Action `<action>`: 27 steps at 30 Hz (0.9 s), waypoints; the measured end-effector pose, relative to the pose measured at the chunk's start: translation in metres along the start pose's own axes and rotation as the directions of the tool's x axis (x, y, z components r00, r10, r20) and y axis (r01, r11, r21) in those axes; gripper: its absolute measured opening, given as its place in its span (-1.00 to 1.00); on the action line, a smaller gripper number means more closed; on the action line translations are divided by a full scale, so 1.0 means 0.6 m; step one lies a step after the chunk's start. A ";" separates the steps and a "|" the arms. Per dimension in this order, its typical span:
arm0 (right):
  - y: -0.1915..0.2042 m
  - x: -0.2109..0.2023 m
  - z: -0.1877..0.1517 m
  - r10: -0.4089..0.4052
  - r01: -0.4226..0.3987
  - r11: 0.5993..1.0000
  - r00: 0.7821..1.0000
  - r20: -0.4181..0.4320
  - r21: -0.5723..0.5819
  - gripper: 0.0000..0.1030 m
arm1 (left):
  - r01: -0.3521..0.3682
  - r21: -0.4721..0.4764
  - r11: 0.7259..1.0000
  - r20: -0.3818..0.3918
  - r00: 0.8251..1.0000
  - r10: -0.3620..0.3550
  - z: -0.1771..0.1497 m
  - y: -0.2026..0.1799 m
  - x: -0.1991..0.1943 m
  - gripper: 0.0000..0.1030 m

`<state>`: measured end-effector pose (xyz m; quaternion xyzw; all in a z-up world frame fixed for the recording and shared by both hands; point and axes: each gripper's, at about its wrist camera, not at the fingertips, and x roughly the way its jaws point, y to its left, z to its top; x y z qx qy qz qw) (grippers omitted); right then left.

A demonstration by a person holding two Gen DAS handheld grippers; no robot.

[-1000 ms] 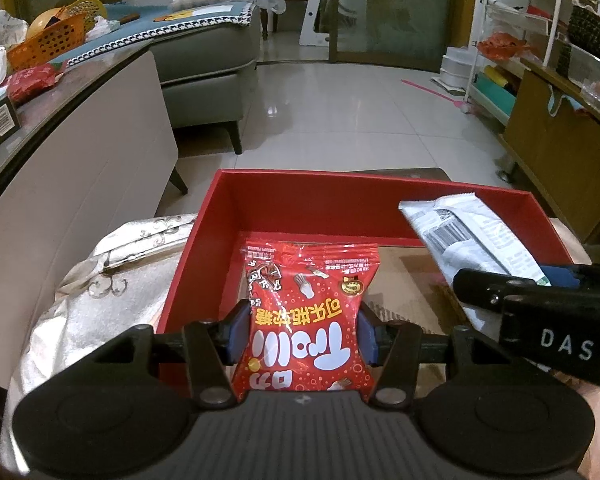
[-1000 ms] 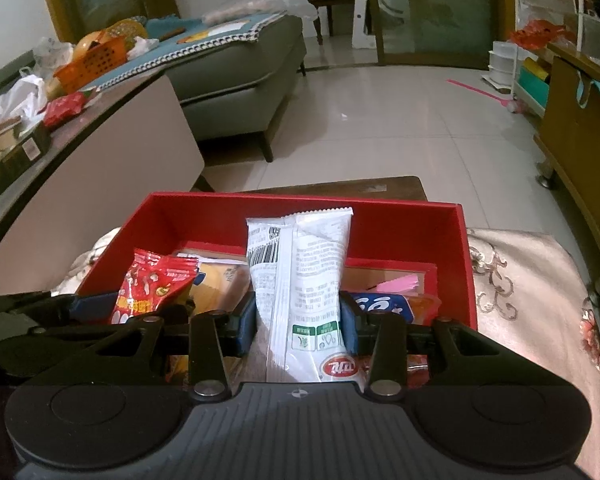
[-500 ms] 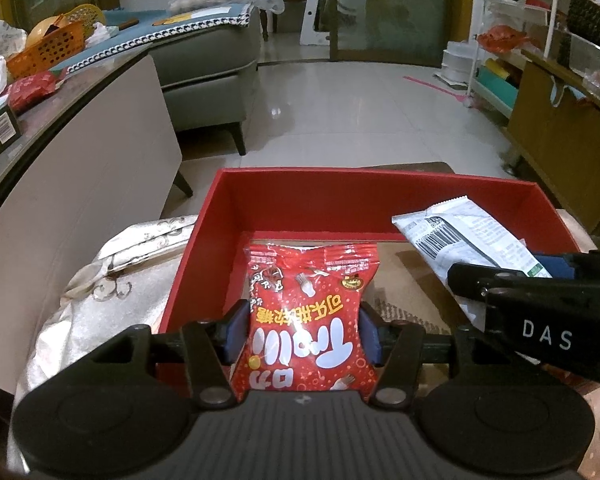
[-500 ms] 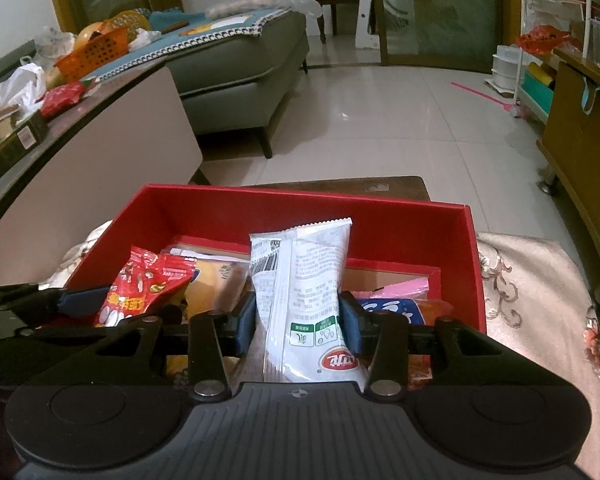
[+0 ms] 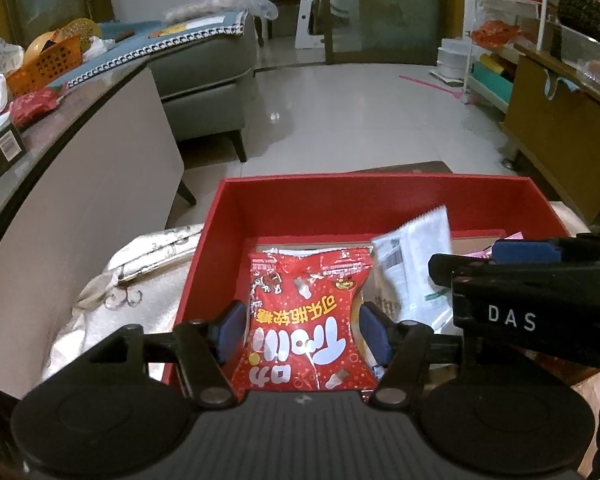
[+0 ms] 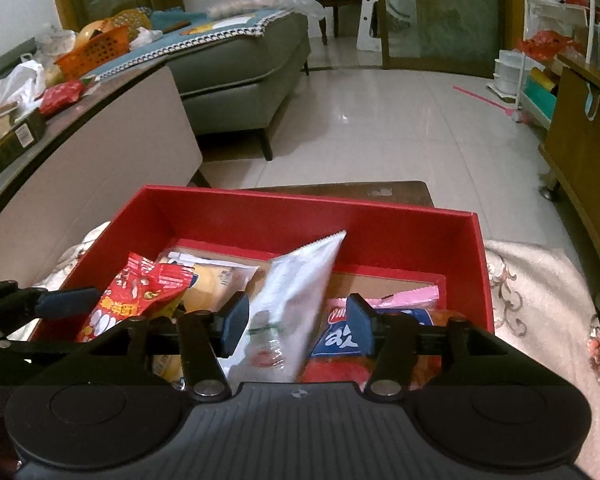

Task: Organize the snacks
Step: 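Open both tools and move them back toward the snack pile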

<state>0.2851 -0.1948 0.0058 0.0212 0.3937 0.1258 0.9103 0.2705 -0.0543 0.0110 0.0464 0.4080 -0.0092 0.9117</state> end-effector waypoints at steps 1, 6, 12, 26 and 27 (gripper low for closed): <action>0.002 -0.003 0.001 -0.002 0.002 1.000 1.000 0.005 -0.002 0.20 | 0.001 -0.001 1.000 0.001 1.000 -0.001 0.000 0.002 -0.002 0.11; 0.012 -0.034 0.011 0.002 -0.002 1.000 0.999 0.032 -0.014 0.25 | 0.017 -0.013 1.000 0.007 1.000 -0.017 0.005 0.017 -0.026 0.11; 0.033 -0.089 0.011 0.021 -0.020 0.999 0.999 0.046 -0.037 0.29 | 0.085 -0.062 0.994 -0.004 0.996 -0.086 0.002 0.059 -0.071 0.13; 0.049 -0.157 -0.090 0.061 -0.064 0.997 0.994 -0.090 -0.033 0.32 | 0.191 -0.167 0.967 -0.056 0.978 -0.203 -0.099 0.138 -0.144 0.23; 0.043 -0.144 -0.094 0.059 -0.061 0.998 0.992 -0.109 -0.016 0.32 | 0.198 -0.171 0.965 -0.068 0.975 -0.212 -0.105 0.141 -0.138 0.23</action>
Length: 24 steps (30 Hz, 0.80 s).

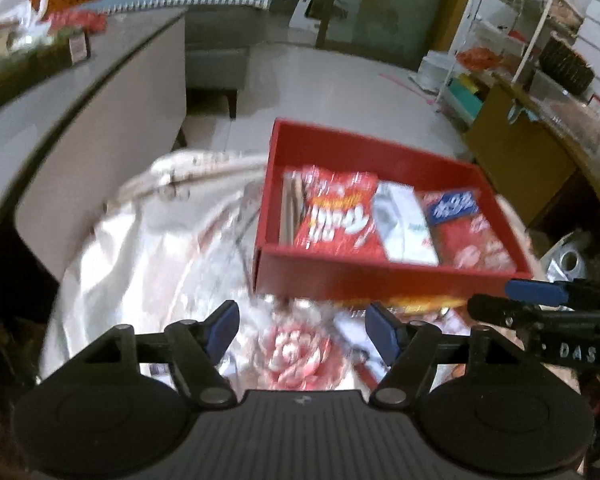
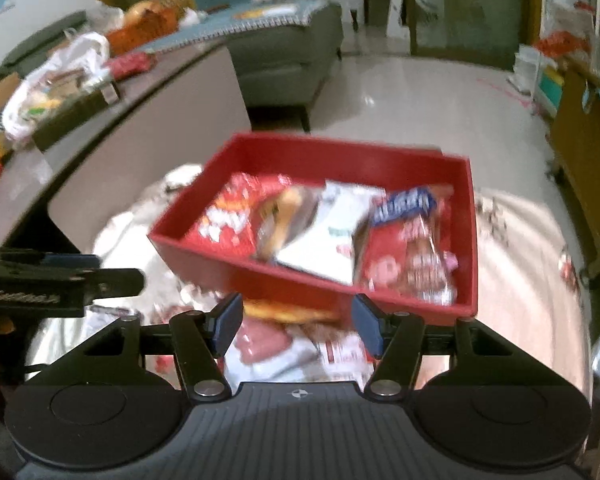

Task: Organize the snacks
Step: 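Open both tools and move them back toward the snack pile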

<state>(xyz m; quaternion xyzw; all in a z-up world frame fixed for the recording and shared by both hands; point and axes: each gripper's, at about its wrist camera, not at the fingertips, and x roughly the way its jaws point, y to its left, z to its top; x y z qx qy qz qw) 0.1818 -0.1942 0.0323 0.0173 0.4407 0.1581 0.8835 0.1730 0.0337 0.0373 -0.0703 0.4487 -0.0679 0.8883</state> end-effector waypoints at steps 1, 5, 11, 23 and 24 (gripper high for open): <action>-0.007 0.012 0.000 -0.001 0.001 1.000 1.000 -0.014 0.020 0.32 | 0.015 -0.011 1.000 -0.016 1.000 -0.015 -0.004 0.004 0.010 0.23; -0.012 0.058 -0.004 0.053 -0.050 0.998 0.996 -0.069 0.047 0.32 | 0.104 -0.036 0.994 -0.037 0.994 -0.106 -0.002 0.004 0.030 0.23; 0.018 0.121 -0.012 0.149 -0.152 0.988 0.983 -0.106 -0.025 0.32 | 0.098 -0.027 0.995 -0.021 0.995 -0.099 0.018 -0.005 0.032 0.23; 0.137 0.097 -0.104 0.189 -0.268 0.908 0.948 -0.255 -0.323 0.49 | 0.117 -0.042 0.992 -0.055 0.991 -0.119 0.017 0.025 0.029 0.23; 0.141 0.089 -0.114 0.215 -0.306 0.898 0.933 -0.290 -0.316 0.49 | 0.124 -0.037 0.992 -0.060 0.990 -0.126 0.017 0.023 0.029 0.23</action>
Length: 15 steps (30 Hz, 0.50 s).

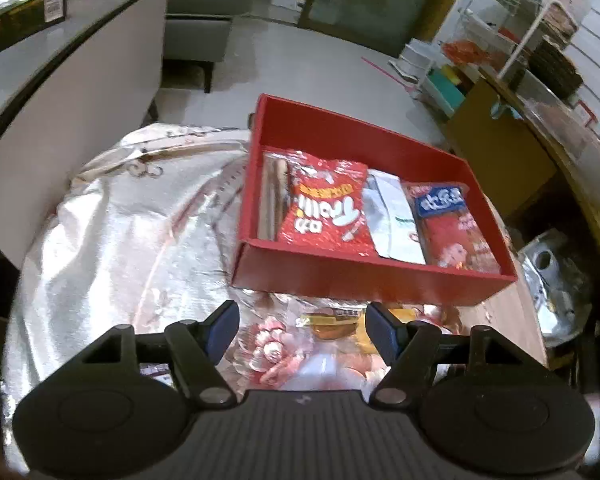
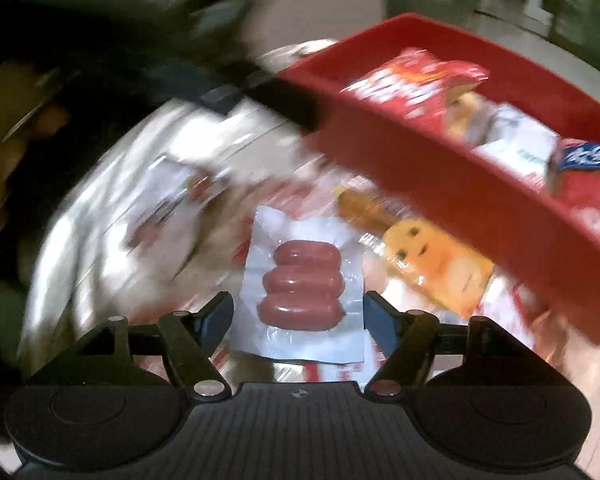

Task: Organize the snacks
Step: 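Open both tools and move them back toward the snack pile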

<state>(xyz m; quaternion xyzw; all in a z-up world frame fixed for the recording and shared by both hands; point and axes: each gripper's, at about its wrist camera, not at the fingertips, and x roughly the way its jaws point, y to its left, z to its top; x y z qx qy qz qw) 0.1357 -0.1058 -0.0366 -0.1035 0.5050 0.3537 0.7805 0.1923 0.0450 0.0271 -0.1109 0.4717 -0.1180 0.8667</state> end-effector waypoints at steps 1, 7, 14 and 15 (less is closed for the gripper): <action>0.010 -0.007 -0.011 0.026 -0.026 1.000 1.000 -0.014 -0.015 0.48 | 0.007 0.011 1.000 -0.008 1.000 -0.007 0.000 -0.003 0.001 0.23; -0.001 -0.075 -0.064 0.014 -0.015 0.997 1.000 0.008 0.072 0.48 | 0.107 0.155 0.982 -0.016 0.994 -0.105 -0.010 -0.039 0.001 0.23; -0.056 -0.126 -0.091 -0.009 0.003 0.985 0.999 0.038 0.171 0.49 | 0.154 0.429 0.890 -0.079 0.988 -0.133 -0.021 -0.101 0.052 0.23; -0.063 -0.126 -0.094 -0.008 0.001 0.983 0.999 0.036 0.183 0.49 | 0.168 0.443 0.881 -0.088 0.986 -0.143 -0.019 -0.107 0.059 0.23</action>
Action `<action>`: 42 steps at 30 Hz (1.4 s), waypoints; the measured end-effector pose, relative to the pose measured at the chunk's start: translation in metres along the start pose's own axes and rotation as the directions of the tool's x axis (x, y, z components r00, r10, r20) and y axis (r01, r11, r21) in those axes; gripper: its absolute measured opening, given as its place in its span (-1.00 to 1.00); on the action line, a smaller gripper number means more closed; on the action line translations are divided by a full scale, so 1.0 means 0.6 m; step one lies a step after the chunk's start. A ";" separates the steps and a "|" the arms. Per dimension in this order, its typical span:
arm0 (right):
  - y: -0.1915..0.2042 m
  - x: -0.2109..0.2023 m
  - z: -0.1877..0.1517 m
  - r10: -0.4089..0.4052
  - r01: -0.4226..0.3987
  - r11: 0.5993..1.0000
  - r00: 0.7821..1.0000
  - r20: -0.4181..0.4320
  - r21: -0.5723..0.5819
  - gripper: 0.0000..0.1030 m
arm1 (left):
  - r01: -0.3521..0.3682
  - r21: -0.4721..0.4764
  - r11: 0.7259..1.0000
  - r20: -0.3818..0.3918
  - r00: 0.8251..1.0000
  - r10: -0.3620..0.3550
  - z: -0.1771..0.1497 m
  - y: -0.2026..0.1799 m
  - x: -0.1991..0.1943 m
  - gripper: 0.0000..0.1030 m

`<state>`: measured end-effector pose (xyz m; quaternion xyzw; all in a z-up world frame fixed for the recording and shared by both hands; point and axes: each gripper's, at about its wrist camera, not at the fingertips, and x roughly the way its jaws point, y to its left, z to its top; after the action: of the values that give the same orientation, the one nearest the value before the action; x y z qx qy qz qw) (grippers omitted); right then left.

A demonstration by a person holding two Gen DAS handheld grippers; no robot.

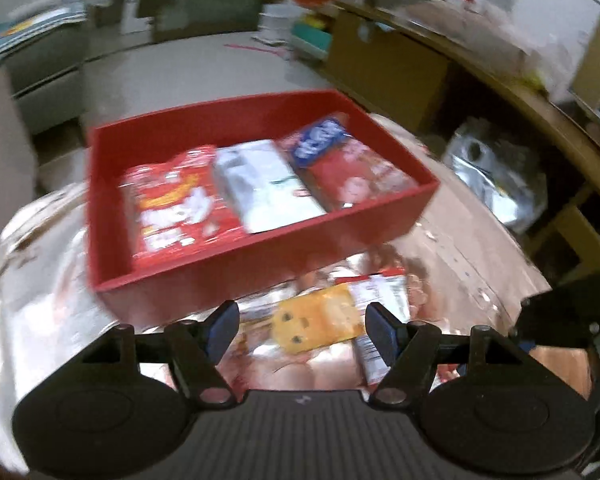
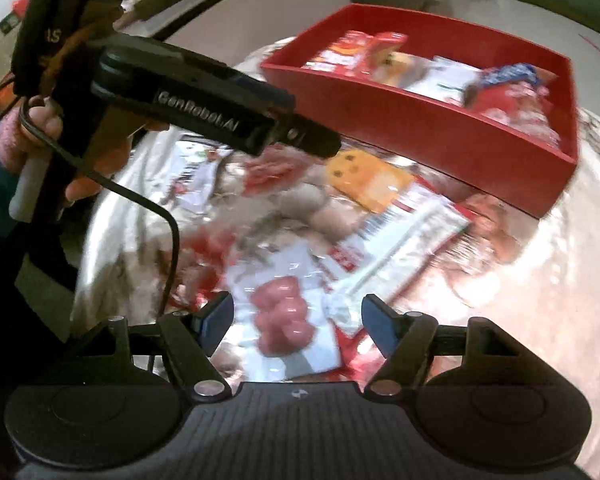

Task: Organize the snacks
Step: 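Open both tools and move them back toward the snack pile, then grasp the yellow jelly stick with left tool while right tool grasps sausage pack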

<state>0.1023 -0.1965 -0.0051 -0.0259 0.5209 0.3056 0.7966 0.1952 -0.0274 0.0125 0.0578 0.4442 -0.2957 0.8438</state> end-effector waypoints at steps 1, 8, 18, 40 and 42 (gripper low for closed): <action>-0.003 0.000 0.000 -0.001 0.001 1.000 1.000 -0.004 0.010 0.49 | 0.010 0.027 1.000 -0.010 1.000 -0.010 0.004 -0.006 0.011 0.23; -0.022 0.011 -0.004 -0.018 0.019 0.999 0.998 -0.059 0.028 0.49 | 0.015 0.069 0.998 -0.099 0.995 -0.009 0.008 -0.007 0.086 0.22; -0.047 0.023 -0.012 -0.070 0.076 0.996 0.991 -0.115 0.053 0.65 | 0.037 0.093 0.995 -0.218 0.976 -0.016 -0.095 -0.051 0.023 0.28; 0.090 0.016 -0.030 -0.056 0.043 0.952 0.998 -0.036 -0.303 0.69 | -0.093 -0.030 0.995 -0.061 0.994 0.091 -0.144 -0.021 -0.125 0.28; 0.104 0.037 -0.032 -0.055 0.028 0.938 0.996 -0.069 -0.346 0.69 | -0.083 0.078 0.994 -0.089 0.992 0.090 -0.144 -0.041 -0.101 0.28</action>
<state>0.0606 -0.1423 -0.0155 -0.1880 0.4892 0.3741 0.7651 0.0939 0.0105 0.0126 0.1217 0.4683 -0.2722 0.8317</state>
